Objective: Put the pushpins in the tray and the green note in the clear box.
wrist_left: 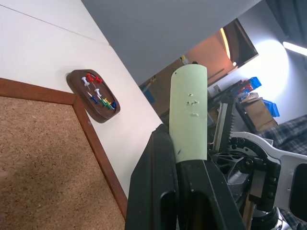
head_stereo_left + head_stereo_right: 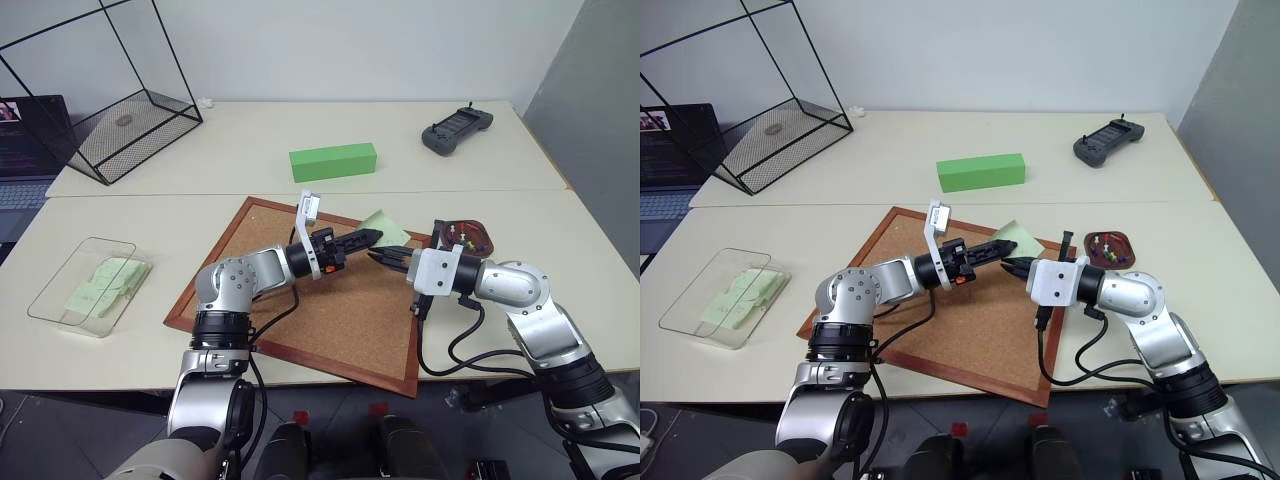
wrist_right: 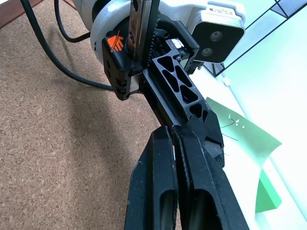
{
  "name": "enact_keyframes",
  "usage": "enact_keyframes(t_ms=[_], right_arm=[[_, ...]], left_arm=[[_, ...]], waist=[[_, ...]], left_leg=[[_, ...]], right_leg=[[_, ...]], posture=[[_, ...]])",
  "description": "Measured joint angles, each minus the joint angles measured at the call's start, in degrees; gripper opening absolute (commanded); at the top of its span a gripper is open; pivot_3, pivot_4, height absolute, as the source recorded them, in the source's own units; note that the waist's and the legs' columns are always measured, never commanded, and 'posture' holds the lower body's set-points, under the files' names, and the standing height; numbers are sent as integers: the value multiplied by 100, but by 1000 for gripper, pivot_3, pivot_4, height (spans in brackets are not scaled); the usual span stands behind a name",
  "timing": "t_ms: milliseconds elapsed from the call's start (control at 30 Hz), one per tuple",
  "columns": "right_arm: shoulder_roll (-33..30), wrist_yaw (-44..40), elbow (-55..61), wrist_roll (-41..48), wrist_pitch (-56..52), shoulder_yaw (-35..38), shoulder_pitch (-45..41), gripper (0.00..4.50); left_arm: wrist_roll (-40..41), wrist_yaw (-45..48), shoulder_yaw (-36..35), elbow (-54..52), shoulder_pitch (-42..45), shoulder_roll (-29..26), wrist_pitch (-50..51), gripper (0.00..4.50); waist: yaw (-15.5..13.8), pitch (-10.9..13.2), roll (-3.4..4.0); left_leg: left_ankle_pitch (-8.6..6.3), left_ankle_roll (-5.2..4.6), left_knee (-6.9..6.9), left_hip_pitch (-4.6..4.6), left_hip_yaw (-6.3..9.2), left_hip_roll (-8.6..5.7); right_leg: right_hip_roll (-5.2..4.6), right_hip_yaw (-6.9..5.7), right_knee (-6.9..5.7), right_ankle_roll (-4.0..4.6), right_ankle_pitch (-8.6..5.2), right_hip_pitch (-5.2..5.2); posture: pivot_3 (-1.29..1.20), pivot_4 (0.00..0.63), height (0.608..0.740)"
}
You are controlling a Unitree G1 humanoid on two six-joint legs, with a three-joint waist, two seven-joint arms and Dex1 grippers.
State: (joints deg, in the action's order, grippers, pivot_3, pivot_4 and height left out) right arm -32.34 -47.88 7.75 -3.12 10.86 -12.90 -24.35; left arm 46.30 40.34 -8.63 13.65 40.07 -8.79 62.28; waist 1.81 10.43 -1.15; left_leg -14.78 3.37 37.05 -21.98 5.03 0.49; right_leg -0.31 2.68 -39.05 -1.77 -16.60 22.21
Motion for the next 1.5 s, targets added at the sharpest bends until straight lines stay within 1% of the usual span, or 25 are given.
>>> enact_keyframes(t_ms=[233,367,567,733,867,933,1000,1067,1100,1133,1233,1333,1500], right_arm=[[14,-70,358,220,-270,2,2,0],[83,-61,502,229,-470,1,2,0],[141,13,586,279,-819,58,16,0],[343,574,822,745,-2034,734,222,0],[418,1083,1057,1137,-3080,1457,503,0],[584,1541,1129,1364,-3828,1982,667,0],[623,1942,1000,1406,-4352,2337,689,0],[679,2180,869,1460,-4578,2532,675,0],[755,2349,636,1514,-4734,2656,585,0],[767,2433,469,1526,-4798,2708,525,0],[823,2628,-16,1574,-4919,2780,280,0],[909,2769,-649,1658,-4887,2840,-165,0],[961,2796,-1348,1745,-4730,2855,-497,0]], left_arm=[[-616,174,435,235,-12,-262,-591,31],[-740,363,592,236,-70,-313,-752,31],[-814,476,613,245,-74,-334,-780,31],[-965,670,744,129,-64,-632,-943,31],[-1196,929,1006,-433,-73,-1008,-1301,31],[-1439,1163,1285,-937,-184,-1191,-1783,31],[-1708,1341,1560,-1285,-312,-1266,-2274,31],[-1887,1432,1757,-1402,-377,-1271,-2581,31],[-2119,1470,1950,-1447,-405,-1285,-2924,31],[-2276,1507,2083,-1479,-411,-1285,-3148,31],[-2676,1545,2400,-1533,-417,-1269,-3719,31],[-2860,1519,2452,-1530,-420,-1150,-3945,31],[-3030,1415,2459,-1525,-424,-1153,-4055,31]], waist=[[5,0,0],[-1,0,0],[1,0,0],[0,0,0],[-15,0,0],[-16,0,1],[-21,0,1],[-15,0,1],[0,0,1],[4,0,2],[12,1,4],[17,1,4],[10,2,5]], left_leg=[[0,0,-3,1,0,0],[0,0,-2,0,0,-1],[0,0,-2,0,1,0],[0,0,-3,-2,2,0],[0,0,-6,-5,7,0],[0,0,-9,-5,5,-1],[0,0,-8,-4,-4,-4],[-1,-1,-8,-2,-8,-5],[-2,-4,-8,0,-12,-5],[-13,-23,-8,2,-15,-7],[-14,-26,-9,5,-22,-11],[-15,-28,-10,5,-22,-9],[-17,-31,-11,1,-21,-5]], right_leg=[[2,-1,0,0,0,1],[0,1,1,0,0,0],[0,-1,1,0,0,1],[0,0,0,0,0,1],[-2,-2,4,1,0,2],[-6,1,5,1,0,2],[-9,6,5,1,0,3],[-9,8,4,1,0,2],[-6,12,4,1,0,2],[-4,15,3,1,0,2],[5,22,1,1,0,4],[14,22,0,1,0,5],[12,23,3,1,0,6]], posture=[[0,150,740],[0,150,740],[0,150,740],[0,150,740],[0,150,740],[0,150,740],[0,150,740],[0,150,740],[0,150,740],[0,150,740],[0,150,740],[0,150,740],[0,150,740]])
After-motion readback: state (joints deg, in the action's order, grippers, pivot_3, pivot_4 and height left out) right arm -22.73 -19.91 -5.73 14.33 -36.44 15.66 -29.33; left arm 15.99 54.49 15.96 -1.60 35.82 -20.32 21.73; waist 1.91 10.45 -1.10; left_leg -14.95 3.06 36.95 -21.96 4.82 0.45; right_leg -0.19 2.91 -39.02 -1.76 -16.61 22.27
